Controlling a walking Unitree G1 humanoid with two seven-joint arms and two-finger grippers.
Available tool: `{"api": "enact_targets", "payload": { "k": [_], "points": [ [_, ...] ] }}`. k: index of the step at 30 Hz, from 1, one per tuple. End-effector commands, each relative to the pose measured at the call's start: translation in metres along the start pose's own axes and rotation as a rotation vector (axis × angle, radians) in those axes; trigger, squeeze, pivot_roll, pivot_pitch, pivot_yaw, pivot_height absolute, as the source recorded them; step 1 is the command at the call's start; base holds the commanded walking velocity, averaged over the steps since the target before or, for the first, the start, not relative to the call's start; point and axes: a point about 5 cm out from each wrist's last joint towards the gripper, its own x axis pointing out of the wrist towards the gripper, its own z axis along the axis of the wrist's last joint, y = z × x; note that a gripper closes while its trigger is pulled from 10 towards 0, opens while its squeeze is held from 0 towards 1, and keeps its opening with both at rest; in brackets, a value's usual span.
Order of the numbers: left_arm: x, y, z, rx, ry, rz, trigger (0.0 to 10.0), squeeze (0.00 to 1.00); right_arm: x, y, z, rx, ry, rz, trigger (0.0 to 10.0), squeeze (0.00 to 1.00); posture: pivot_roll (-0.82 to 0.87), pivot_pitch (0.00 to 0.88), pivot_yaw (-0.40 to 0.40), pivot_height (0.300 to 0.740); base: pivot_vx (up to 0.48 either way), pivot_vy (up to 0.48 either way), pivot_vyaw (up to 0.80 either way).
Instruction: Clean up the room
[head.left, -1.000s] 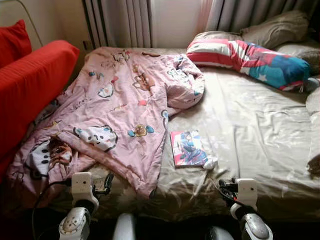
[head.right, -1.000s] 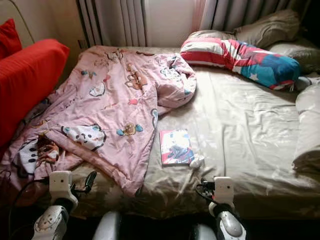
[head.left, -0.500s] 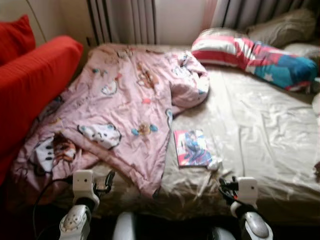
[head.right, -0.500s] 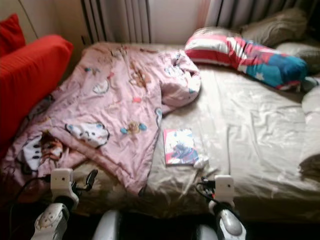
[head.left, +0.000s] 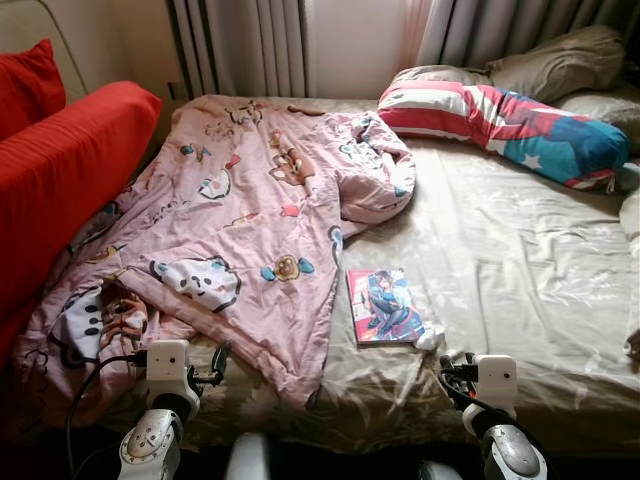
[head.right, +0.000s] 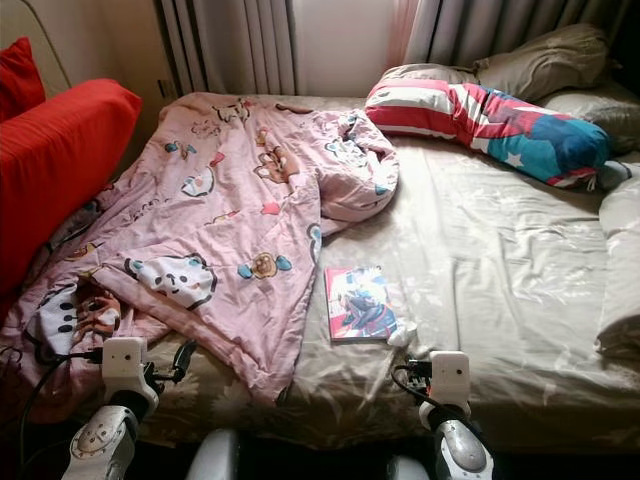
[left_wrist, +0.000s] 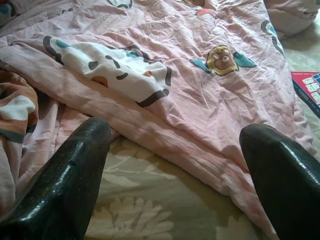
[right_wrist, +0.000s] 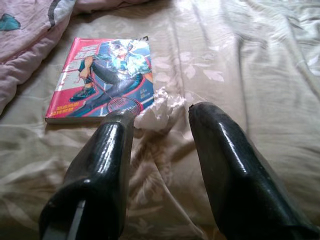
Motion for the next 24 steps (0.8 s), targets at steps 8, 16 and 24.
{"api": "enact_targets", "payload": {
  "k": [8,16,24],
  "points": [
    [0.0010,0.0011,0.0011,0.006,0.004,-0.011,10.0,0.00,0.0017,-0.0009,0.0014,0.014,0.000,-0.011,10.0,0.00,-0.01,0.002,0.014,0.603,0.292,0.000,0.00],
    [0.0023,0.0007,0.0028,0.008,0.001,-0.018,10.0,0.00,0.0033,0.0000,0.0033,-0.003,-0.003,-0.004,10.0,0.00,-0.01,0.007,0.015,0.603,0.305,0.000,0.00],
    [0.0016,-0.0004,0.0019,0.009,0.004,-0.020,10.0,0.00,0.0024,0.0003,0.0018,0.005,-0.001,-0.006,10.0,0.00,-0.01,0.014,0.015,0.603,0.325,0.000,0.00]
  ]
}}
